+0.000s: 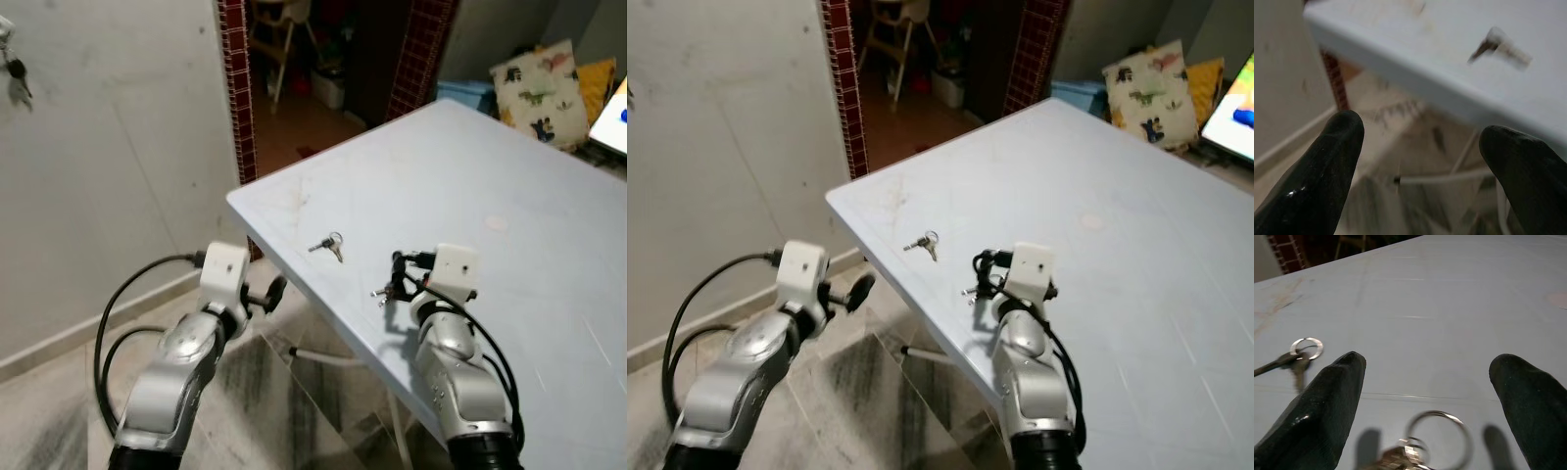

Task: Hang keys on a hook

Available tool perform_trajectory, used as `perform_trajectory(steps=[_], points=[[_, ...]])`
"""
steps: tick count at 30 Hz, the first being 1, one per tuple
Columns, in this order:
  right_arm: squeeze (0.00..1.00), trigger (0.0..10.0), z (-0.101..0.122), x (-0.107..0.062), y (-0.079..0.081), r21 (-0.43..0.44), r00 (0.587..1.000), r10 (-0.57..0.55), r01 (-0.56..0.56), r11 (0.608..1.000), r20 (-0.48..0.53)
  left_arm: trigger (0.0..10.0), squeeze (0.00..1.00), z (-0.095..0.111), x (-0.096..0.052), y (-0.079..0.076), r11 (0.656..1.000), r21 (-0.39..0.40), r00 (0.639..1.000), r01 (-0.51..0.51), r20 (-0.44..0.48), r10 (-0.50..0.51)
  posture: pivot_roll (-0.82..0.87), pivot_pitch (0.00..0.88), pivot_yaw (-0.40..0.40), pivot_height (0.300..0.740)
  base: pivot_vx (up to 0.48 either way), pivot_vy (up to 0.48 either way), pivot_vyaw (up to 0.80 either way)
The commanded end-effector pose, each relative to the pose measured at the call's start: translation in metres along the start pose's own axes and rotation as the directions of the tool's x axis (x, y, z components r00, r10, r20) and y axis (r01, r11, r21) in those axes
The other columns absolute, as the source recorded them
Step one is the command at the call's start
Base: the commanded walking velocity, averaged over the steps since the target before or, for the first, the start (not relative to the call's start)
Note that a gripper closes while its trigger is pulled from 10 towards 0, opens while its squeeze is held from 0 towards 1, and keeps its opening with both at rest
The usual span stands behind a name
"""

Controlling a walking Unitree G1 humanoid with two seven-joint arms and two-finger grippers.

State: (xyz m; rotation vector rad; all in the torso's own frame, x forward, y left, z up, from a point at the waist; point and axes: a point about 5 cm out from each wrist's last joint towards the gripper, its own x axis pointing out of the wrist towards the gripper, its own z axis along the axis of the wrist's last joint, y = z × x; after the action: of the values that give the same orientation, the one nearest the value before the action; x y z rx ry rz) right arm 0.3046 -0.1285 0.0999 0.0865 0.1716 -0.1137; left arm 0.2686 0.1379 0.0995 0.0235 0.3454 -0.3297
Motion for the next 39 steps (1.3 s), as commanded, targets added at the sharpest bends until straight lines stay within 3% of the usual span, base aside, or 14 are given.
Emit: perform_trajectory(steps=[1,7,13,23,32,33,34,39], points=[[0.0,10.0,-0.002,0.002,0.0,-0.012,1.0,-0.015,0.015,1.0,-0.022,10.0,0.0,0.004,-0.003,-0.005,0.999,0.024,0.999,0.031,0.008,-0.031,0.15,0.039,-0.06,0.74,0.0,0.0,0.0],[0.0,10.0,0.0,0.014,0.01,-0.066,0.995,-0.061,0.056,0.996,-0.081,10.0,0.0,0.002,-0.006,-0.004,1.0,0.023,1.0,0.02,-0.001,-0.02,0.15,0.042,-0.071,0.74,0.0,0.0,0.0],[0.0,10.0,-0.002,0.017,0.007,-0.083,0.988,-0.108,0.1,0.992,-0.108,10.0,0.0,0.004,-0.005,-0.005,1.0,0.019,1.0,0.023,0.001,-0.023,0.15,0.049,-0.074,0.74,0.0,0.0,0.0],[0.0,10.0,-0.018,0.009,-0.006,-0.11,0.965,-0.181,0.162,0.981,-0.189,10.0,0.0,0.002,-0.007,-0.008,1.0,0.011,1.0,0.029,-0.006,-0.029,0.15,0.055,-0.079,0.74,0.0,0.0,0.0],[0.0,10.0,-0.037,0.002,-0.007,-0.058,0.939,-0.177,0.167,0.984,-0.296,10.0,0.0,0.003,-0.005,-0.01,0.999,0.007,0.999,0.035,-0.009,-0.035,0.14,0.055,-0.08,0.74,0.0,0.0,0.0],[0.0,8.4,-0.041,0.002,-0.005,-0.033,0.933,-0.161,0.158,0.987,-0.322,10.0,0.0,0.003,-0.005,-0.01,0.999,0.007,0.999,0.035,-0.009,-0.035,0.14,0.052,-0.08,0.74,0.0,0.0,0.0],[0.0,0.7,-0.044,0.001,-0.002,0.002,0.926,-0.139,0.15,0.989,-0.351,10.0,0.0,0.003,-0.004,-0.01,0.999,0.007,0.999,0.035,-0.008,-0.035,0.14,0.052,-0.081,0.74,0.0,0.0,0.0],[0.0,0.0,-0.043,0.002,0.007,0.052,0.926,-0.079,0.106,0.993,-0.37,10.0,0.0,0.004,-0.004,-0.01,1.0,0.006,1.0,0.031,-0.007,-0.031,0.14,0.051,-0.081,0.74,0.0,0.0,0.0]])
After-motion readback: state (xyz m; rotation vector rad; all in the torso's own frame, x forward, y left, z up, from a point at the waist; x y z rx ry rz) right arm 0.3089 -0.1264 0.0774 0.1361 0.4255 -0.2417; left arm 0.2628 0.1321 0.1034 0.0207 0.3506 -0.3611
